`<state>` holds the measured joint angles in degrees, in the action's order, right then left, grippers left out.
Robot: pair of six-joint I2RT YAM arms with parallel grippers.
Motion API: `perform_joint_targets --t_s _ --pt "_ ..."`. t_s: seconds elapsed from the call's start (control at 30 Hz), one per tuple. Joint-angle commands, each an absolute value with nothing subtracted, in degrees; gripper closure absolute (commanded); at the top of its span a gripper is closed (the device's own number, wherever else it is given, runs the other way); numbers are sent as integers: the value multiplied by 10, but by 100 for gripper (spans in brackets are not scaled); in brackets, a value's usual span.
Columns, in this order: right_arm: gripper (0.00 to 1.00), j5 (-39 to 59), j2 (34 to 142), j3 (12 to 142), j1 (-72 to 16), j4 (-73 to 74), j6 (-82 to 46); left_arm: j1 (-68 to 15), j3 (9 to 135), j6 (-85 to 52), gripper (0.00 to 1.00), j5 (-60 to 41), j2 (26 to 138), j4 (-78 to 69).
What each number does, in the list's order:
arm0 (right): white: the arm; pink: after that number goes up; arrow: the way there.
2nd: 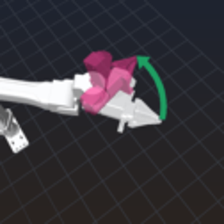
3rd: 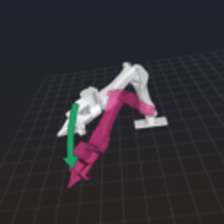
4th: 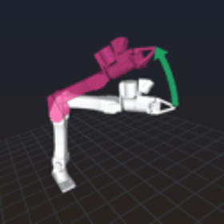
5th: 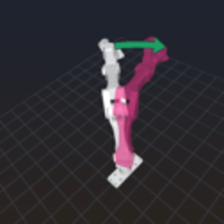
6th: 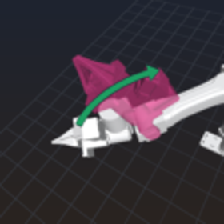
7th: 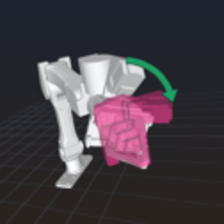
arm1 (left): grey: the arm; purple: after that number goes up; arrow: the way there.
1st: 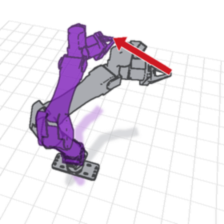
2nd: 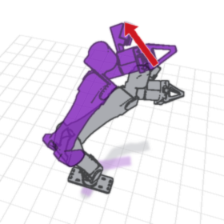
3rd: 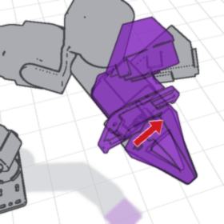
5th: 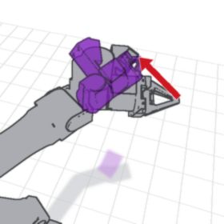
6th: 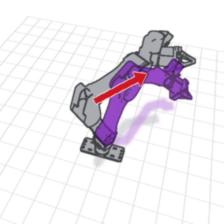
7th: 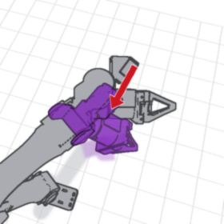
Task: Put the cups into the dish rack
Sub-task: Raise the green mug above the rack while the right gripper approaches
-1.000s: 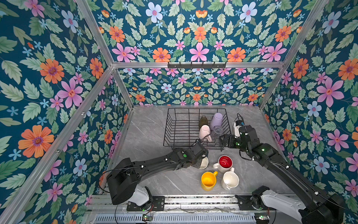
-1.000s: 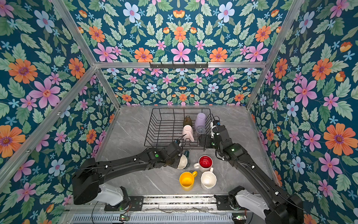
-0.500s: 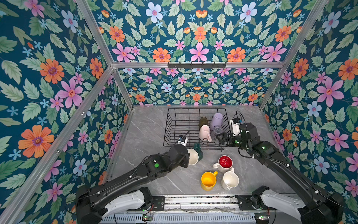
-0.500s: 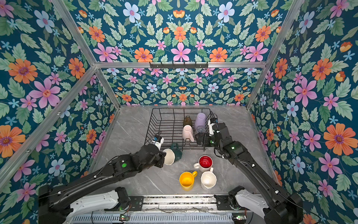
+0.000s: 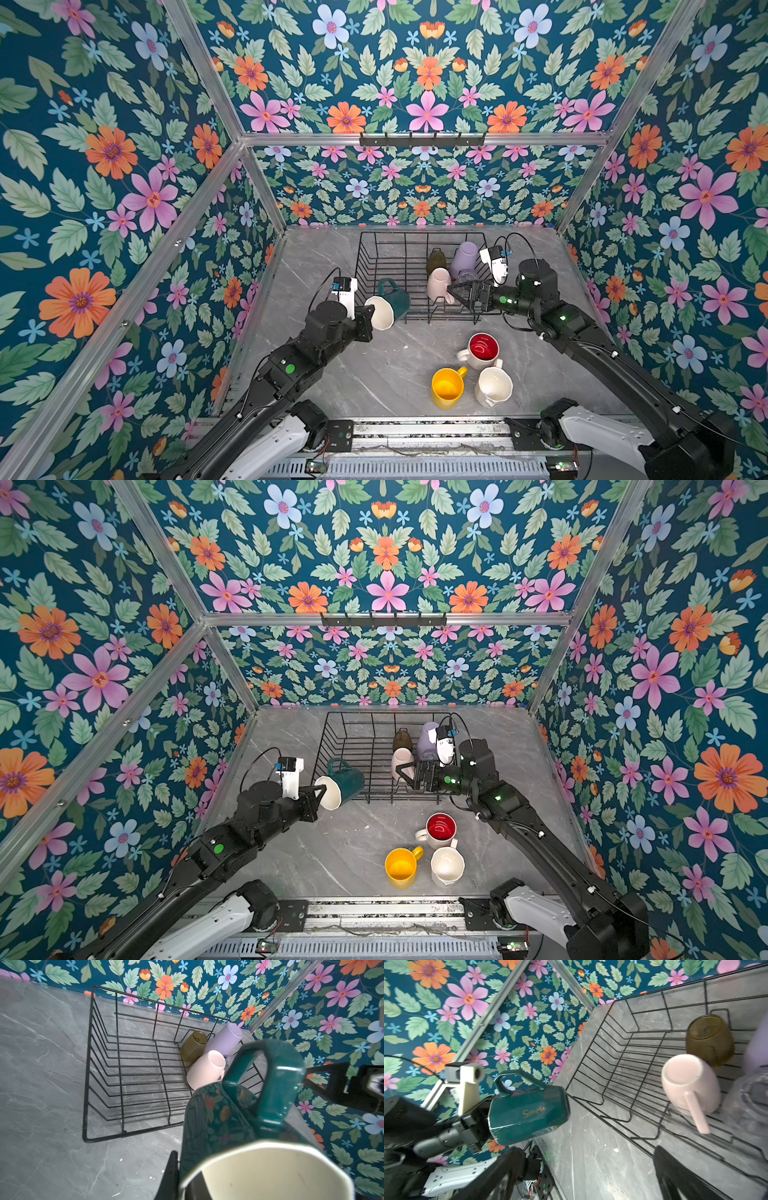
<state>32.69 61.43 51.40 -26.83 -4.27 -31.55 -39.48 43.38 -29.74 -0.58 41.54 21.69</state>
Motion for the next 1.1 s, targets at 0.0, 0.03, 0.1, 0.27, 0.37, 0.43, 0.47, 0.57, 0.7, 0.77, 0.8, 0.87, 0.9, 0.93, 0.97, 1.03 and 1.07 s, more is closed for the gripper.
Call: perform_joint_targets --t_s 0.0,0.03,0.1,0.27,0.37,0.43,0.47,0.57,0.7,0.77,0.8,0.87,0.9,0.93,0.97,1.03,1.07 --pt "1 392 620 504 -269 39 -350 -363 435 -295 100 -119 436 92" --pt "1 398 621 499 -269 53 -357 -350 436 -295 100 -148 448 73" --pt "1 407 624 496 -268 68 -362 -321 442 -301 100 -216 472 40" --pt "1 417 623 492 -268 95 -371 -241 412 -356 100 -379 502 -89" --pt "1 422 629 493 -267 107 -376 -204 383 -405 100 -447 511 -177" --pt "1 422 636 499 -266 110 -376 -199 374 -415 100 -470 514 -204" --pt "1 423 639 501 -266 114 -377 -199 372 -416 100 -479 514 -210" --pt "1 434 655 519 -266 123 -378 -198 357 -440 100 -509 515 -263" --pt "2 456 684 541 -267 140 -388 -197 352 -454 100 -527 520 -292" --pt "2 472 697 549 -268 156 -398 -197 350 -456 100 -528 523 -296" --pt "3 479 702 552 -269 163 -402 -197 348 -459 100 -531 525 -301" --pt "3 487 711 559 -275 167 -402 -196 345 -468 100 -535 528 -317" --pt "3 491 714 562 -280 168 -400 -195 344 -470 100 -537 528 -320" --pt "3 495 717 565 -285 168 -397 -194 344 -471 100 -538 529 -319" --pt "3 499 719 566 -291 168 -392 -193 345 -471 100 -540 531 -319" --pt "3 502 721 569 -301 168 -385 -192 345 -475 100 -545 535 -324" --pt "3 504 723 572 -305 167 -382 -190 344 -481 100 -548 537 -332"
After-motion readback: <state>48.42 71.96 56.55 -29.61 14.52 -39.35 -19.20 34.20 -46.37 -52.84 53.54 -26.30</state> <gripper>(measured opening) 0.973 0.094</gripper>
